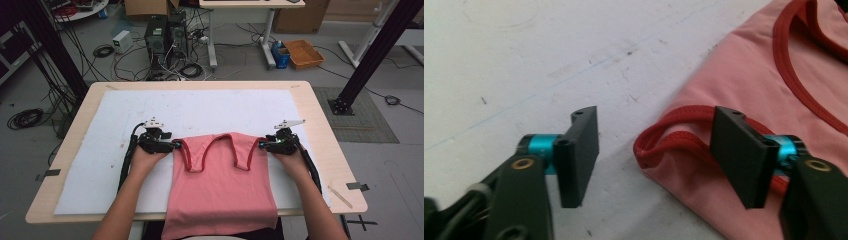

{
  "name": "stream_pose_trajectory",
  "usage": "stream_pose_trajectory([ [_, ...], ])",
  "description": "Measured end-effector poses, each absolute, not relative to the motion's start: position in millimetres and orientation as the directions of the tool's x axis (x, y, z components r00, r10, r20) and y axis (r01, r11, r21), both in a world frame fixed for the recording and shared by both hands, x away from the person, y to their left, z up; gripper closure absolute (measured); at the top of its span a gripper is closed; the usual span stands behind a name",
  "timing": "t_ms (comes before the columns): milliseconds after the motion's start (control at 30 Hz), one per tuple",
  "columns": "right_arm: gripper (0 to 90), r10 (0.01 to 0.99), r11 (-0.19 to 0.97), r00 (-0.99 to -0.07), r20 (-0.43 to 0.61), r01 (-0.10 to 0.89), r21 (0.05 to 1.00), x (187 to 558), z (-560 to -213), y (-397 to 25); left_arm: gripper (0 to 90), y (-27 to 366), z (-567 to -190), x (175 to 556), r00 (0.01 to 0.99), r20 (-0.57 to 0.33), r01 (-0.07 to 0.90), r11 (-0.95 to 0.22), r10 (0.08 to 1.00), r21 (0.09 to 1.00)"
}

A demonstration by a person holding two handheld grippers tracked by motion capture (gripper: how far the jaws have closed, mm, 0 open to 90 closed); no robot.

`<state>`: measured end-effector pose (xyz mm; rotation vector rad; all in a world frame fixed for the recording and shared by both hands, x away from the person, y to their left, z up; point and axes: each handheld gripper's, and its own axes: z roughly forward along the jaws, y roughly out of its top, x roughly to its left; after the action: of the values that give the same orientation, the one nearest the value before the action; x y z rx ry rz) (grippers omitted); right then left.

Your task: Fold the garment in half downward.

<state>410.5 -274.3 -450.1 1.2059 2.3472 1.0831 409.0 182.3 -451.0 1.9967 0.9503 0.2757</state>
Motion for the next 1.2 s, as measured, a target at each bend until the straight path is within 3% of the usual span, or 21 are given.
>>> stream_pose_trajectory([
  [67,61.6,0.794,0.365,-0.603,0.072,0.569,0.737,409,-451,-275,48.9,179,-451,408,0.697,-0.135,0.507,-0.35,0.704,0.788],
  [167,78.1,0.787,0.363,-0.612,0.078,0.562,0.743,408,-450,-278,58.8,175,-451,407,0.71,-0.099,0.491,-0.39,0.697,0.779],
  [300,81.7,0.776,0.39,-0.629,0.052,0.543,0.743,406,-450,-275,74.6,175,-451,406,0.729,-0.106,0.48,-0.394,0.676,0.784],
  [400,82.6,0.778,0.392,-0.626,0.046,0.542,0.743,405,-449,-274,81.3,175,-450,405,0.737,-0.075,0.457,-0.415,0.671,0.787],
  [1200,84.5,0.825,0.311,-0.564,0.028,0.495,0.811,421,-421,-285,82.8,179,-428,439,0.697,-0.064,0.44,-0.356,0.714,0.825],
])
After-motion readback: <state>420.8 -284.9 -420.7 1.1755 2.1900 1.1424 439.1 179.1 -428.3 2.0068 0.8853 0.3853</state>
